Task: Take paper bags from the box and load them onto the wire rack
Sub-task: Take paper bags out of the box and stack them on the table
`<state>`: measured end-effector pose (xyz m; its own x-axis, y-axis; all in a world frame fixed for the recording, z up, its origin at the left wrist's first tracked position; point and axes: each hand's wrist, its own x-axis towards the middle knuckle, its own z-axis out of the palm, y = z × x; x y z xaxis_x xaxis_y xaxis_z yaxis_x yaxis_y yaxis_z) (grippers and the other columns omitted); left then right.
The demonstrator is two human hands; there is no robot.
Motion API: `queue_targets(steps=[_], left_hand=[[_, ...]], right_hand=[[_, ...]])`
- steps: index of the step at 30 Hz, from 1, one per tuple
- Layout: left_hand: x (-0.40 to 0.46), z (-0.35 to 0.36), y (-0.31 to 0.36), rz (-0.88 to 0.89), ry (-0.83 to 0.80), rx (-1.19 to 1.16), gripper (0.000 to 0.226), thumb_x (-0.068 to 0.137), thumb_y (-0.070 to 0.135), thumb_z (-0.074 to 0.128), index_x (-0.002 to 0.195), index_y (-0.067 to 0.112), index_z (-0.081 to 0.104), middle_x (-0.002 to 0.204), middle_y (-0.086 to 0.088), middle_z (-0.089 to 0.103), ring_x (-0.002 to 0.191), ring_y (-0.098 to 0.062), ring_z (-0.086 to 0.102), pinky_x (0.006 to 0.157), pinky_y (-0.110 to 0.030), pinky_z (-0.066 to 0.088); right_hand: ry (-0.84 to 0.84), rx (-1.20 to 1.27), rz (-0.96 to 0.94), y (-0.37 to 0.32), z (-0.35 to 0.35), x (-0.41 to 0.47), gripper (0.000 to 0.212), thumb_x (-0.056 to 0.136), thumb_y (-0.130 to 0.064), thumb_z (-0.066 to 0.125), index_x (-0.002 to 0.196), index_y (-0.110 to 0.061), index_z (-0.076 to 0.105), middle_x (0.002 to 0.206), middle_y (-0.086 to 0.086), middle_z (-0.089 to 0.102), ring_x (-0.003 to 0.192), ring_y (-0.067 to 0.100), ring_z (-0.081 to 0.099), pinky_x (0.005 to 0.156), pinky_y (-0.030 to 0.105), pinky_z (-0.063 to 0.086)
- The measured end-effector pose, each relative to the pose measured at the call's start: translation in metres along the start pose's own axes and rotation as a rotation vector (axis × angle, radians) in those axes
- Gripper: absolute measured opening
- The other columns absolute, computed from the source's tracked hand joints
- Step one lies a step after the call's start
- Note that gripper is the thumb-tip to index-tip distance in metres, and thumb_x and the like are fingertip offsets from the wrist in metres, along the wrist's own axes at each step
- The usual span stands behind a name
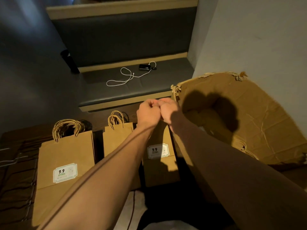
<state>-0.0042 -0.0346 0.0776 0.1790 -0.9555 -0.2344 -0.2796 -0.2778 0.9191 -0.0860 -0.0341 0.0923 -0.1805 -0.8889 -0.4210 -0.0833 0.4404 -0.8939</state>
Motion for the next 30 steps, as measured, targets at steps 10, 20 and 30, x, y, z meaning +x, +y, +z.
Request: queue_targets(steps=[10, 20, 30], left_hand=[[-0.009, 0.085, 0.062, 0.058, -0.188, -0.087, 0.023, 0.097, 0.015, 0.054, 0.083, 0.03, 0.063, 0.091, 0.003, 0.068, 0.089, -0.015, 0.066, 0.082, -0.033, 0.056], [-0.025, 0.177, 0.012, -0.591, -0.277, -0.054, 0.041, 0.091, 0.025, 0.054, 0.124, 0.001, 0.047, 0.105, -0.008, 0.061, 0.08, -0.026, 0.061, 0.086, -0.037, 0.052], [-0.009, 0.224, -0.042, -0.815, -0.17, -0.016, 0.043, 0.1, 0.022, 0.052, 0.137, 0.001, 0.048, 0.114, -0.015, 0.058, 0.101, -0.025, 0.055, 0.062, -0.024, 0.043]], right_hand=[[0.223, -0.019, -0.048, -0.011, -0.111, 0.024, 0.037, 0.096, -0.015, 0.057, 0.132, -0.004, 0.053, 0.129, 0.014, 0.057, 0.122, 0.026, 0.053, 0.104, 0.033, 0.04], [0.416, -0.147, 0.23, 0.091, -0.214, 0.032, 0.024, 0.084, -0.018, 0.055, 0.104, -0.018, 0.069, 0.105, 0.006, 0.067, 0.101, 0.029, 0.062, 0.088, 0.04, 0.052], [0.191, -0.394, 0.335, 0.145, -0.234, 0.075, 0.032, 0.09, -0.012, 0.062, 0.121, -0.006, 0.061, 0.118, 0.009, 0.062, 0.11, 0.025, 0.058, 0.09, 0.031, 0.043]])
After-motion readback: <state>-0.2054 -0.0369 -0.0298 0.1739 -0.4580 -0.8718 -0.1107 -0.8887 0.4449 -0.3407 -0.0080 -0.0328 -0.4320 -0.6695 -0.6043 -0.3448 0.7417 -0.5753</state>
